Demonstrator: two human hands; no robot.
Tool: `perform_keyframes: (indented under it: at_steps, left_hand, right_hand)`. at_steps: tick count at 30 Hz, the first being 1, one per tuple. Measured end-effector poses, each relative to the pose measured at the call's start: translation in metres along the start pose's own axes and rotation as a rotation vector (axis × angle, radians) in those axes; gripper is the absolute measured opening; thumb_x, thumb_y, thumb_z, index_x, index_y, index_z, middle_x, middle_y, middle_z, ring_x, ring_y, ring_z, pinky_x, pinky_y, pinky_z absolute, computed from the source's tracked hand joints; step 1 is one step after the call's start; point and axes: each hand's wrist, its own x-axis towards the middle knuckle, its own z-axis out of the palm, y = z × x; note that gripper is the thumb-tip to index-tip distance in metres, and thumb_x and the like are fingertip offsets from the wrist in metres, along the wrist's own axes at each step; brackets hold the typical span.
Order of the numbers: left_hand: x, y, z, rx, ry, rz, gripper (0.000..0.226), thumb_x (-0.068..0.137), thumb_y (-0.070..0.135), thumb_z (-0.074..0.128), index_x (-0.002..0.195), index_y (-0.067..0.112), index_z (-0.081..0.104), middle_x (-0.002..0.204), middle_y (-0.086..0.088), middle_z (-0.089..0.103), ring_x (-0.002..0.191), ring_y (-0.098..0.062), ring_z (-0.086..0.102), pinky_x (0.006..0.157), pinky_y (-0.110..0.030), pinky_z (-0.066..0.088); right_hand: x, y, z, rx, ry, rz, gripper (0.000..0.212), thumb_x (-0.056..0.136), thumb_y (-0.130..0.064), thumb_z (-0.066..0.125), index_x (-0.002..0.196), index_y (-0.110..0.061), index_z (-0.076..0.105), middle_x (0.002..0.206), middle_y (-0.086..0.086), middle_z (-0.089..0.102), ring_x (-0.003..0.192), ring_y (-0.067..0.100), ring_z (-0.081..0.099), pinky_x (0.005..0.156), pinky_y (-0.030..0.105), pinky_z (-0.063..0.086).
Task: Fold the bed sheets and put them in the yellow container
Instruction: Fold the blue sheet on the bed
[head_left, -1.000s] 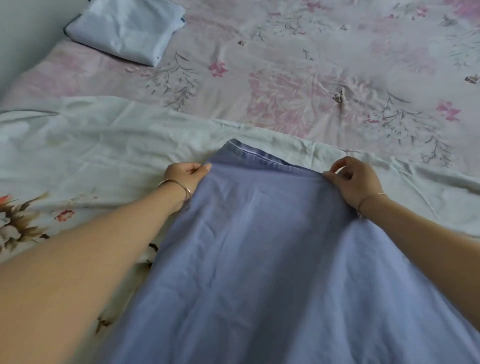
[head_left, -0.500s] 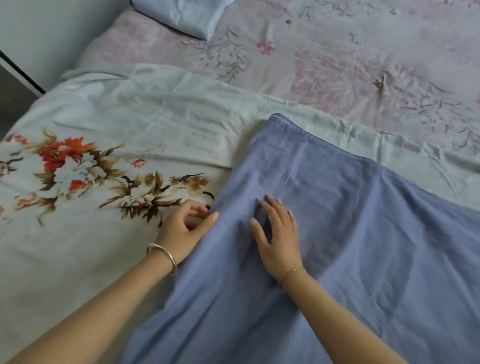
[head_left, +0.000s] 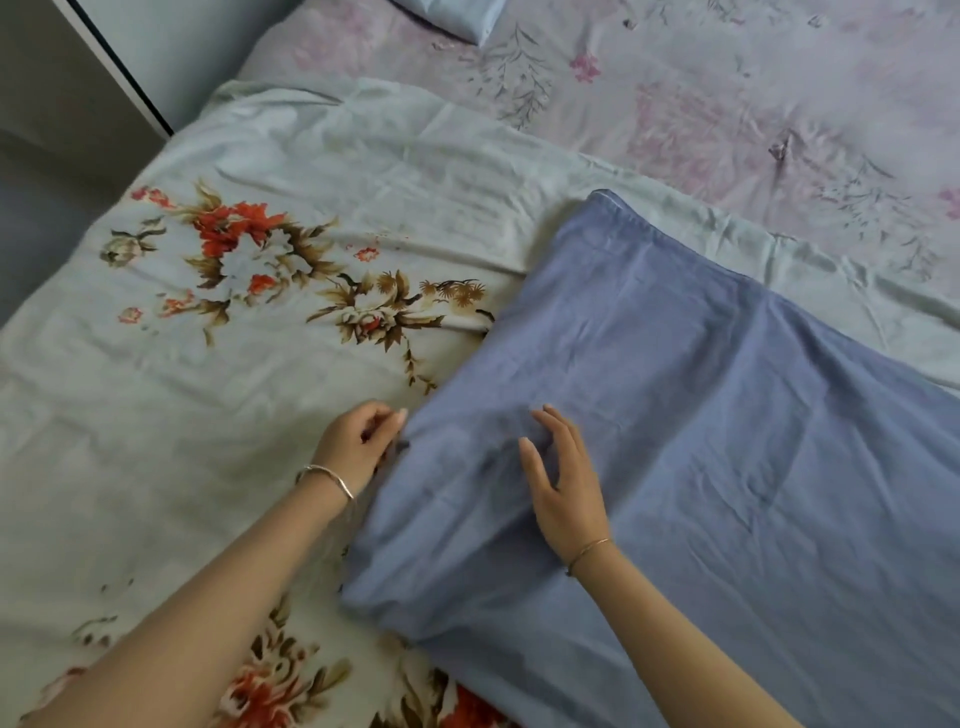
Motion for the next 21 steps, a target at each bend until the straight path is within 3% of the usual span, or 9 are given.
perform_keyframes:
  at_steps: [2, 4, 7, 11, 14, 16, 18, 21]
  left_hand:
    - [-0.012, -0.012, -0.009, -0.106, -0.091, -0.186, 0.045, 0.094, 0.046, 0.042, 0.073, 0.011, 0.061, 0.065, -0.006, 0.06, 0.063, -0.021, 0.056, 0.057, -0.02, 0.047]
    - [-0.037, -0.024, -0.008, -0.009, -0.217, -0.243, 0.061, 0.084, 0.067, 0.043, 0.066, 0.01, 0.057, 0.06, -0.003, 0.056, 0.058, -0.014, 0.052, 0.06, -0.022, 0.044]
    - [-0.081, -0.029, 0.001, 0.153, -0.367, -0.175, 0.053, 0.084, 0.058, 0.055, 0.056, 0.015, 0.04, 0.051, 0.003, 0.037, 0.049, -0.01, 0.033, 0.048, -0.02, 0.029]
    - [-0.087, -0.033, -0.017, -0.09, -0.202, -0.177, 0.072, 0.079, 0.071, 0.049, 0.071, 0.0, 0.059, 0.067, -0.007, 0.055, 0.065, -0.014, 0.053, 0.062, -0.034, 0.044]
    - [-0.091, -0.05, -0.024, 0.075, -0.166, -0.26, 0.048, 0.089, 0.047, 0.054, 0.059, 0.01, 0.048, 0.059, -0.008, 0.053, 0.071, -0.024, 0.055, 0.058, -0.031, 0.034]
    - [-0.096, -0.061, -0.014, 0.179, -0.109, -0.284, 0.041, 0.093, 0.033, 0.054, 0.059, 0.011, 0.044, 0.067, -0.02, 0.056, 0.079, -0.036, 0.059, 0.061, -0.031, 0.03]
    - [-0.099, -0.054, -0.007, 0.132, -0.08, -0.306, 0.034, 0.094, 0.033, 0.052, 0.079, 0.003, 0.055, 0.098, -0.029, 0.062, 0.099, -0.04, 0.058, 0.071, -0.032, 0.035]
    - [-0.103, -0.04, -0.012, 0.138, -0.182, -0.411, 0.061, 0.09, 0.049, 0.052, 0.121, -0.003, 0.052, 0.125, -0.021, 0.056, 0.116, -0.035, 0.052, 0.091, -0.035, 0.039]
  right_hand:
    - [-0.022, -0.001, 0.002, 0.022, -0.024, 0.053, 0.042, 0.095, -0.039, 0.045, 0.136, -0.029, 0.041, 0.148, -0.012, 0.034, 0.136, 0.004, 0.03, 0.112, 0.022, 0.025]
    - [-0.044, 0.003, 0.004, 0.039, -0.044, 0.093, 0.041, 0.094, -0.041, 0.045, 0.134, -0.034, 0.039, 0.148, -0.013, 0.033, 0.136, 0.003, 0.029, 0.113, 0.023, 0.025]
    - [-0.078, 0.006, 0.011, 0.044, -0.069, 0.08, 0.043, 0.089, -0.051, 0.041, 0.13, -0.036, 0.041, 0.145, -0.014, 0.037, 0.134, 0.001, 0.032, 0.114, 0.032, 0.03]
    - [-0.115, 0.006, 0.008, -0.033, -0.069, -0.004, 0.045, 0.09, -0.065, 0.031, 0.13, -0.046, 0.036, 0.146, -0.021, 0.033, 0.135, -0.003, 0.029, 0.114, 0.026, 0.025]
    - [-0.146, 0.03, 0.005, -0.327, -0.255, 0.003, 0.068, 0.077, -0.083, 0.003, 0.138, -0.054, 0.011, 0.154, -0.024, -0.001, 0.144, 0.003, -0.003, 0.12, 0.033, 0.002]
    - [-0.161, 0.047, 0.005, -0.563, -0.399, 0.038, 0.083, 0.061, -0.089, -0.014, 0.136, -0.053, -0.014, 0.149, -0.022, -0.026, 0.142, 0.01, -0.023, 0.117, 0.036, -0.013]
    - [-0.167, 0.045, 0.003, -0.584, -0.405, 0.077, 0.084, 0.058, -0.088, -0.015, 0.134, -0.053, -0.022, 0.146, -0.02, -0.033, 0.139, 0.011, -0.03, 0.113, 0.033, -0.02]
    - [-0.188, 0.032, 0.004, -0.55, -0.415, 0.098, 0.07, 0.068, -0.08, -0.005, 0.134, -0.057, -0.015, 0.144, -0.025, -0.033, 0.137, 0.009, -0.033, 0.104, 0.024, -0.031]
